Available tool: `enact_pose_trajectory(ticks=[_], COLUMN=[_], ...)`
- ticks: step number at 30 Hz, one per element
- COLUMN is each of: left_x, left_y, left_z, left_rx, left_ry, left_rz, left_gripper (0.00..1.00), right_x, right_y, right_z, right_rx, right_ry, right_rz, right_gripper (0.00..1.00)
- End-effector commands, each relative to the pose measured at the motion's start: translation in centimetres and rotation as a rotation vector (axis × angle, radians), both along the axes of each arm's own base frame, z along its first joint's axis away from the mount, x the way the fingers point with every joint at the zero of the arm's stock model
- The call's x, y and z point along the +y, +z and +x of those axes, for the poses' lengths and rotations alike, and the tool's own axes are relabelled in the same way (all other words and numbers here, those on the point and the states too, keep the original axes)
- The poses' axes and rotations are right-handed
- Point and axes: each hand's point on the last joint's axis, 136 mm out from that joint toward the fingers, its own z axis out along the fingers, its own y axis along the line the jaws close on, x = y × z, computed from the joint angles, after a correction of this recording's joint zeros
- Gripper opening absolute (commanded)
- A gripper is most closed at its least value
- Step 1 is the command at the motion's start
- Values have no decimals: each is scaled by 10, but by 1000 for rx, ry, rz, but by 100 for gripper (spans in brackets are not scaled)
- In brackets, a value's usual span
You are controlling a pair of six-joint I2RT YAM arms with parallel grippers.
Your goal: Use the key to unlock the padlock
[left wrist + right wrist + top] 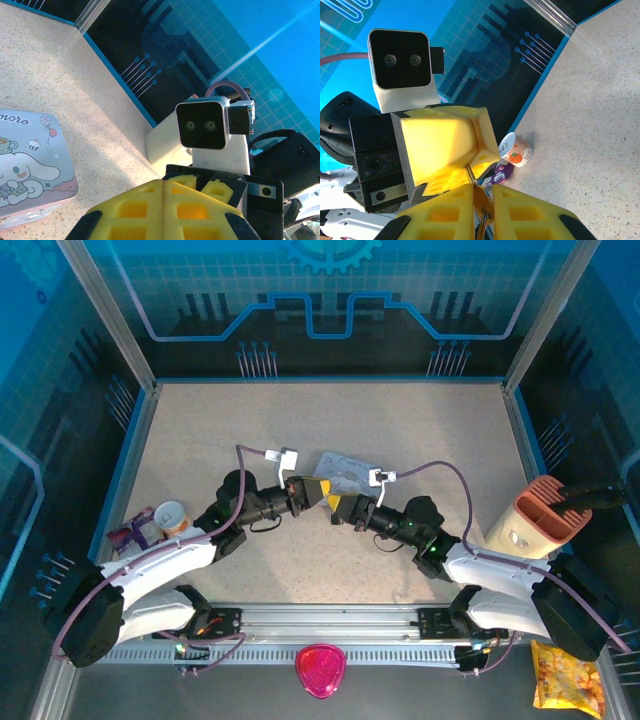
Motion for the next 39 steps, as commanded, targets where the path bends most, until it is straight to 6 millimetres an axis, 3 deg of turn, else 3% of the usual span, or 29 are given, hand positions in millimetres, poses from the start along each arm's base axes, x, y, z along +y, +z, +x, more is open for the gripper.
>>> enact_pose_trajectory(ticks=[1, 5, 15, 17, 20, 23, 27, 31, 39], left_x=[6, 6, 5, 6, 11, 27, 41, 41, 30], left_y=[16, 17, 11, 6, -9, -32, -66, -98, -160], left_z=[8, 8, 8, 10, 13, 21, 23, 13, 5], left_rx=[-59, -60, -48, -30, 26, 105, 191, 243, 342], left_ry=[35, 32, 28, 37, 73, 175, 229, 221, 224], left_rz=[-10, -12, -2, 17, 71, 165, 315, 414, 602], left_gripper=[0, 0, 0, 15, 45, 58, 58, 59, 60], right_x=[-1, 0, 0, -2, -14, -32, -56, -74, -79], right_y=[12, 15, 16, 13, -3, -20, -40, -51, -63], right_z=[-2, -2, 2, 4, 11, 15, 13, 7, 1], right_rx=[-40, -48, -30, -14, 37, 76, 108, 120, 122], right_ry=[13, 23, 7, -14, -82, -154, -218, -258, -252], right_rz=[36, 39, 19, -9, -101, -227, -380, -460, -475], right_gripper=[18, 17, 0, 0, 0, 0, 0, 0, 0])
